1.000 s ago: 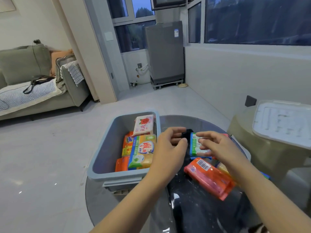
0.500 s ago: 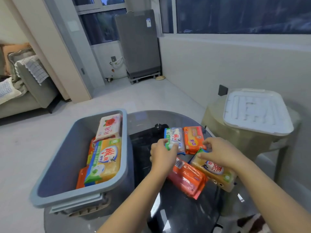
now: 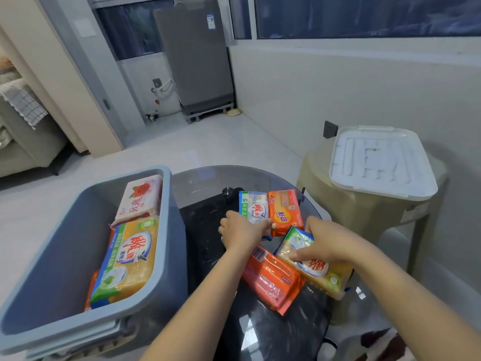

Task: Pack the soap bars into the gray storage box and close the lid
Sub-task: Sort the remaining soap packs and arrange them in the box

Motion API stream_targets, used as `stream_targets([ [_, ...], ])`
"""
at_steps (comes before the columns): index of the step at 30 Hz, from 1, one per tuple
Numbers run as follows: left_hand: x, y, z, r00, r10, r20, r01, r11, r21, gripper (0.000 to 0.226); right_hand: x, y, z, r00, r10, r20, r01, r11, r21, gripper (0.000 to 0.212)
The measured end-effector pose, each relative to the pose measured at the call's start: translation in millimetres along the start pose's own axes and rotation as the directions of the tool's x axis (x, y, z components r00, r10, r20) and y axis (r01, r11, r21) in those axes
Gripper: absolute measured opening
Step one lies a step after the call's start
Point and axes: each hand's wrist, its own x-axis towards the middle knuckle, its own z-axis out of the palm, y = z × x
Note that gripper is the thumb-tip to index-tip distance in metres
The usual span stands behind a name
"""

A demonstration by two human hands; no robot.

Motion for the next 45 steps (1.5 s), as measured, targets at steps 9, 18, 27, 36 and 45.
stream_targets([
  [9, -6, -5, -6, 0.995, 0.084, 0.046, -0.057, 0.906, -0.420, 0.059, 2, 8, 1, 0.999, -0.054, -0.004, 0.054, 0.977, 0.209, 0.040],
  [18, -56, 9, -45, 0.958, 0.241, -0.153, -0.274, 0.629, -0.728, 0.053, -10, 14, -23, 0.973, 0.034, -0.229, 0.110, 0.802, 0.587, 0.037],
  [27, -102, -8, -125, 0.901, 0.286, -0.325, -0.430, 0.505, -0.748, 0.058, -41, -43, -30, 0.975, -0.102, -0.198, 0.223, 0.491, 0.842, 0.046],
  [36, -103, -67, -212, 0.852, 0.176, -0.493, -0.509, 0.501, -0.700, 0.056, -45, -136, -24, 0.955, -0.237, -0.179, 0.270, 0.446, 0.853, 0.038],
  [45, -77, -122, -266, 0.829, 0.078, -0.554, -0.501, 0.544, -0.673, 0.055, -16, -236, -10, 0.949, -0.290, -0.126, 0.259, 0.485, 0.835, 0.043],
])
